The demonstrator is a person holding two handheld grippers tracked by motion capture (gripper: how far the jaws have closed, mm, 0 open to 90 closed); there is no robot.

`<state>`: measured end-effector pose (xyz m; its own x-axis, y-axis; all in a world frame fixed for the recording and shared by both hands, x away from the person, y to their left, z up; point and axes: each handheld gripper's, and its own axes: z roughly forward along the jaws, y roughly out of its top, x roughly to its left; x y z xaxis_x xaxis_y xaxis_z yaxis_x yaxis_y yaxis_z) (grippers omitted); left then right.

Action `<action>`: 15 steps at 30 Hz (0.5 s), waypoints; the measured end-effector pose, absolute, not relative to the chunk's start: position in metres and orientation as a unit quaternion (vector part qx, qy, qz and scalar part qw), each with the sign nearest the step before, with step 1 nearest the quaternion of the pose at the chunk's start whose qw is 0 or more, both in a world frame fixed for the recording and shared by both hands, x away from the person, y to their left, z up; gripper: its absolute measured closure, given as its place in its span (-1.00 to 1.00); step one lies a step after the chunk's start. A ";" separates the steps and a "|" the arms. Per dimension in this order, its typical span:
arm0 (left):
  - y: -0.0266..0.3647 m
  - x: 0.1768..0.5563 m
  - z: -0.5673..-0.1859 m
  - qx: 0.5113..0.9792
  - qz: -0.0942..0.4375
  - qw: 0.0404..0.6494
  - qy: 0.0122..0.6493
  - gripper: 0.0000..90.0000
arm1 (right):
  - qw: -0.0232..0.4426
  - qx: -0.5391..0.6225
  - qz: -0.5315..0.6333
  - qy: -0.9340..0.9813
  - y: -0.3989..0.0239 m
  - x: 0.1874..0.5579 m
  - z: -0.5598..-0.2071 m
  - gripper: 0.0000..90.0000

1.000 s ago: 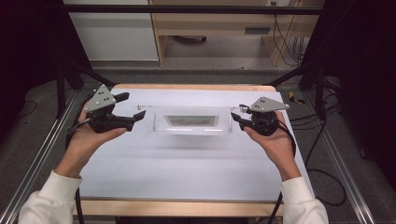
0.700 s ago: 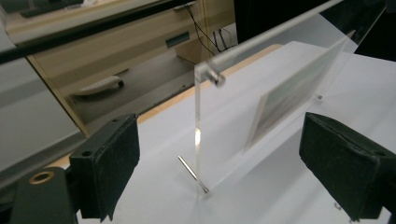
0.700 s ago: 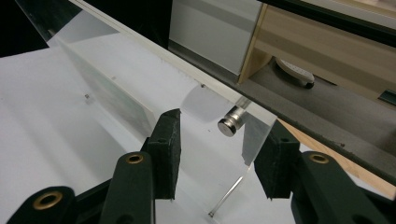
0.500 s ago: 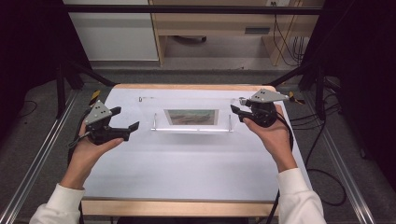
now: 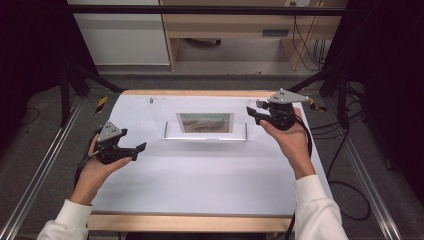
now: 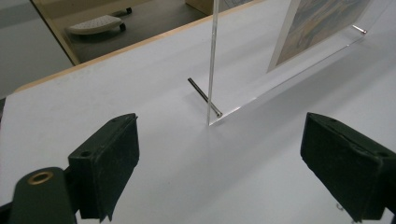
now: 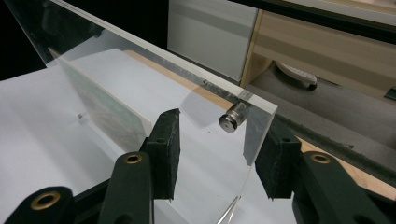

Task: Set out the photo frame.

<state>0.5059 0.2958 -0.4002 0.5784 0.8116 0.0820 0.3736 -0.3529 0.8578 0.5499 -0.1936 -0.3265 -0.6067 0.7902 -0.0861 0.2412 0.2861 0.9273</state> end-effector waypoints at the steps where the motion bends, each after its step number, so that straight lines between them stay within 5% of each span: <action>1: 0.296 0.506 -0.402 0.780 0.256 0.425 0.382 -0.75 | 0.280 0.345 0.490 0.750 -0.194 0.551 -0.326 0.22; 15: 0.303 0.508 -0.411 0.781 0.248 0.417 0.394 -0.75 | 0.258 0.369 0.511 0.732 -0.196 0.580 -0.326 0.22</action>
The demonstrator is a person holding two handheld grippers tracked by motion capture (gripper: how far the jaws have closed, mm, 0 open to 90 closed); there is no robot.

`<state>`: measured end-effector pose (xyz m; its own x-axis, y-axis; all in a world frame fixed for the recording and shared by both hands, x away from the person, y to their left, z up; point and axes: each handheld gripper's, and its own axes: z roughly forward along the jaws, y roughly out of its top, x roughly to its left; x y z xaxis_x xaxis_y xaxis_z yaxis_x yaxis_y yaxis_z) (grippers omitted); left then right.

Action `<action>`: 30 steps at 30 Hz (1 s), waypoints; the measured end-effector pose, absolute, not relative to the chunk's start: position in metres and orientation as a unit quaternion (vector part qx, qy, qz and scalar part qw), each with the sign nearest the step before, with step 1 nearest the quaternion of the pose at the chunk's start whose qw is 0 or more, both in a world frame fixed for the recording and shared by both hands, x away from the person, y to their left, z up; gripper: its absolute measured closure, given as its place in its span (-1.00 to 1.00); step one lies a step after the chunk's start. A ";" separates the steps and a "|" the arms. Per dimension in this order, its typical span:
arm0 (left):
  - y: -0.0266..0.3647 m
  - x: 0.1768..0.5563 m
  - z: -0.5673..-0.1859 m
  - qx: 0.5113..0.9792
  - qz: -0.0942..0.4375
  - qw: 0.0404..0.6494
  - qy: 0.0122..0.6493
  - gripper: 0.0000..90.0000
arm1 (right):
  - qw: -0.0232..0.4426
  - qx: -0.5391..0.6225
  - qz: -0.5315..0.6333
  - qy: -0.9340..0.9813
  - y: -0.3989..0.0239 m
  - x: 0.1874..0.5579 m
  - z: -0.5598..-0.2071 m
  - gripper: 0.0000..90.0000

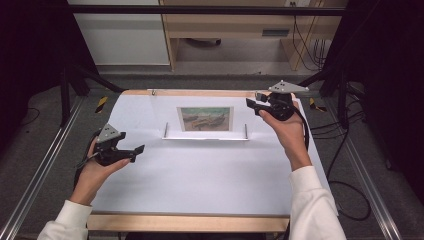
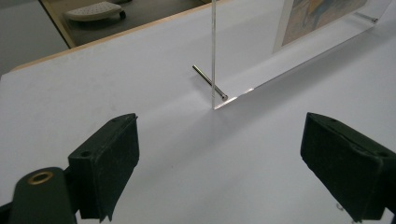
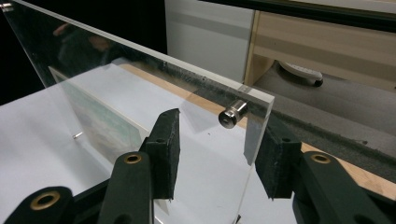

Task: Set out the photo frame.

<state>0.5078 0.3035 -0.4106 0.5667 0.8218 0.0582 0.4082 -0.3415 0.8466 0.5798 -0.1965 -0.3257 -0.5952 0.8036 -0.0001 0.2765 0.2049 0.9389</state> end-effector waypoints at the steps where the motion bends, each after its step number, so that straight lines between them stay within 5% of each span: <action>1: 0.304 0.508 -0.411 0.781 0.247 0.417 0.394 -0.75 | 0.257 0.370 0.513 0.731 -0.197 0.583 -0.326 0.22; 30: 0.306 0.509 -0.417 0.780 0.228 0.423 0.401 -0.74 | 0.227 0.405 0.547 0.697 -0.202 0.620 -0.334 0.21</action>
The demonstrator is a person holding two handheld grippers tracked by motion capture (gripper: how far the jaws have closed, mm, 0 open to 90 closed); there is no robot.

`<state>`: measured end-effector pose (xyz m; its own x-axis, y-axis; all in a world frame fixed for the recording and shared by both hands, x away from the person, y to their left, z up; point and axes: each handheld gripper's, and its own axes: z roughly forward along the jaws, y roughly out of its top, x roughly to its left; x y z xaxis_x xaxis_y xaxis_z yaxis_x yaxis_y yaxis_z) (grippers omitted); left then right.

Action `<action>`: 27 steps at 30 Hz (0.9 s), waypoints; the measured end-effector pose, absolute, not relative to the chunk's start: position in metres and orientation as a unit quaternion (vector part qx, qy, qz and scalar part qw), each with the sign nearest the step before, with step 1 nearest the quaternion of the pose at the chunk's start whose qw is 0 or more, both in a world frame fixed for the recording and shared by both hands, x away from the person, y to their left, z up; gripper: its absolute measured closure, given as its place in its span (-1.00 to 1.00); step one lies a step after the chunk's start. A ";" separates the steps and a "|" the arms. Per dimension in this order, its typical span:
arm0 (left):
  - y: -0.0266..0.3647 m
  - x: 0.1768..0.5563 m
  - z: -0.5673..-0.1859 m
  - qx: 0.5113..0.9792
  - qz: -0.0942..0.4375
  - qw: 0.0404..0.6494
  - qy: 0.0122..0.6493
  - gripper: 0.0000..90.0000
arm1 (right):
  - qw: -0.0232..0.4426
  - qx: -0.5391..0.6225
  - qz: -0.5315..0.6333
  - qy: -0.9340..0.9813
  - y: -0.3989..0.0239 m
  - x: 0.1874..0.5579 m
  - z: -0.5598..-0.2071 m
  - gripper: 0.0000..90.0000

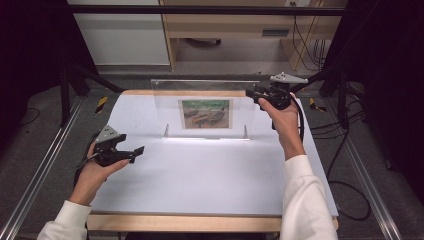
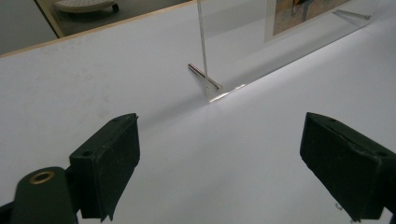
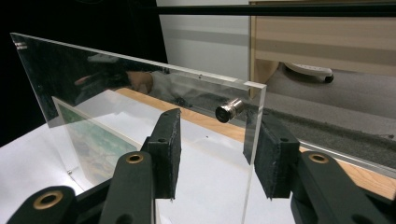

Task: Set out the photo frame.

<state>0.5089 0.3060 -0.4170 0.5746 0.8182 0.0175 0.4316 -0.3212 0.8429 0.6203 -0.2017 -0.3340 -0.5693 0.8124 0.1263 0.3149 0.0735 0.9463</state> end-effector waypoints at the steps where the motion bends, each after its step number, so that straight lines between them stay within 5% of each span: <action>1: 0.306 0.509 -0.417 0.779 0.229 0.424 0.401 -0.74 | 0.234 0.404 0.541 0.699 -0.202 0.619 -0.334 0.15; 14: 0.292 0.506 -0.425 0.792 0.227 0.405 0.397 -0.78 | 0.294 0.414 0.458 0.729 -0.201 0.573 -0.348 -0.59; 27: 0.299 0.488 -0.439 0.786 0.243 0.390 0.414 -0.83 | 0.289 0.440 0.391 0.755 -0.214 0.490 -0.420 -0.75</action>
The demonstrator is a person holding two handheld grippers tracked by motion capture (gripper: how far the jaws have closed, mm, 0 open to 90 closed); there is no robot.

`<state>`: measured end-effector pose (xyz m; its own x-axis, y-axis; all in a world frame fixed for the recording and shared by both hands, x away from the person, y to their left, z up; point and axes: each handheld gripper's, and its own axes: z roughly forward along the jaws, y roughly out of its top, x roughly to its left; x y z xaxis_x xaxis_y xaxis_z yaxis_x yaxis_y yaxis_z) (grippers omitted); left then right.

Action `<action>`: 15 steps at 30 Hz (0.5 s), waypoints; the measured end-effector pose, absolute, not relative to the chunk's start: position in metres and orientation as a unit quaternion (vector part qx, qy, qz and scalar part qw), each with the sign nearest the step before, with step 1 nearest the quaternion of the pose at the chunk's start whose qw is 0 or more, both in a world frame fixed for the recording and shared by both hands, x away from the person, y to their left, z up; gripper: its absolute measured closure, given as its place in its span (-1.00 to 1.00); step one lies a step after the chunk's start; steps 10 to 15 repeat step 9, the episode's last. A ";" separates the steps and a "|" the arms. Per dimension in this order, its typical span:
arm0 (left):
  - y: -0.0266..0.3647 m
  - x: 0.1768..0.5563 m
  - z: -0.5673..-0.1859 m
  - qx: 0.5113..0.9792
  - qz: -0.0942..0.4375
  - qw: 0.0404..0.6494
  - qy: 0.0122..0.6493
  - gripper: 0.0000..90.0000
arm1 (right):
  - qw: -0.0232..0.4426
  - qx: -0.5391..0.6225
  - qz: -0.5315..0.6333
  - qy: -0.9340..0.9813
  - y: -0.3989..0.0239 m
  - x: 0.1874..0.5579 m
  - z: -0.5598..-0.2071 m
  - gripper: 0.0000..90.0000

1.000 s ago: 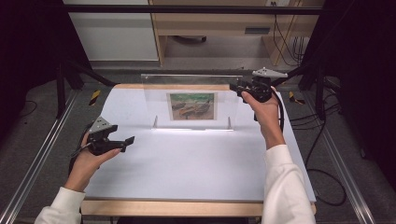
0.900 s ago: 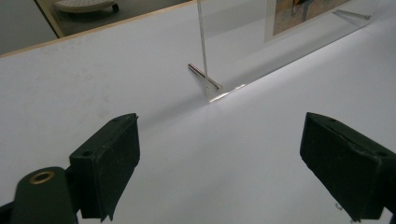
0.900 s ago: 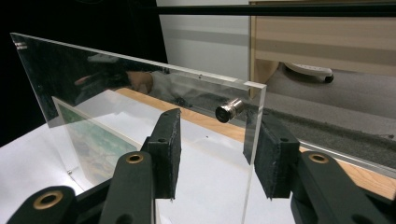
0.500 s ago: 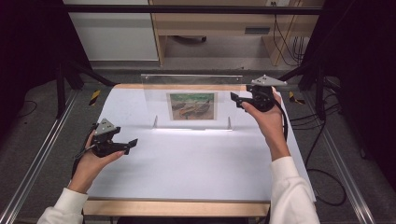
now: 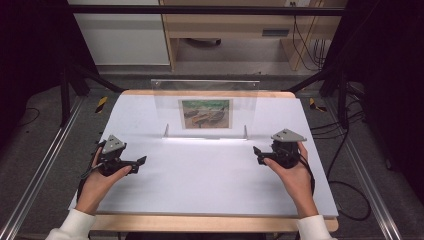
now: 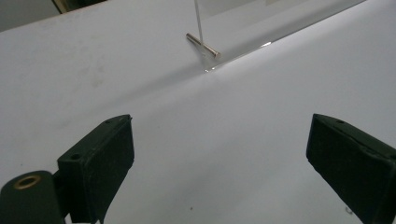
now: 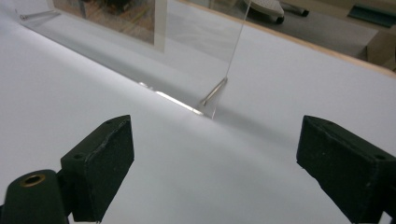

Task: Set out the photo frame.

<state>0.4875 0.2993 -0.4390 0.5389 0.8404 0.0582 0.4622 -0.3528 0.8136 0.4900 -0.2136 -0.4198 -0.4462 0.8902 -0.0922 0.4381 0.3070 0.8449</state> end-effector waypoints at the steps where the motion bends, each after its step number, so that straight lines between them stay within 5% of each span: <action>1: 0.300 0.485 -0.440 0.786 0.244 0.388 0.415 -0.83 | 0.286 0.443 0.389 0.755 -0.215 0.485 -0.423 -0.77; 15: 0.311 0.480 -0.439 0.766 0.281 0.388 0.428 -0.84 | 0.290 0.465 0.373 0.748 -0.222 0.468 -0.440 -0.83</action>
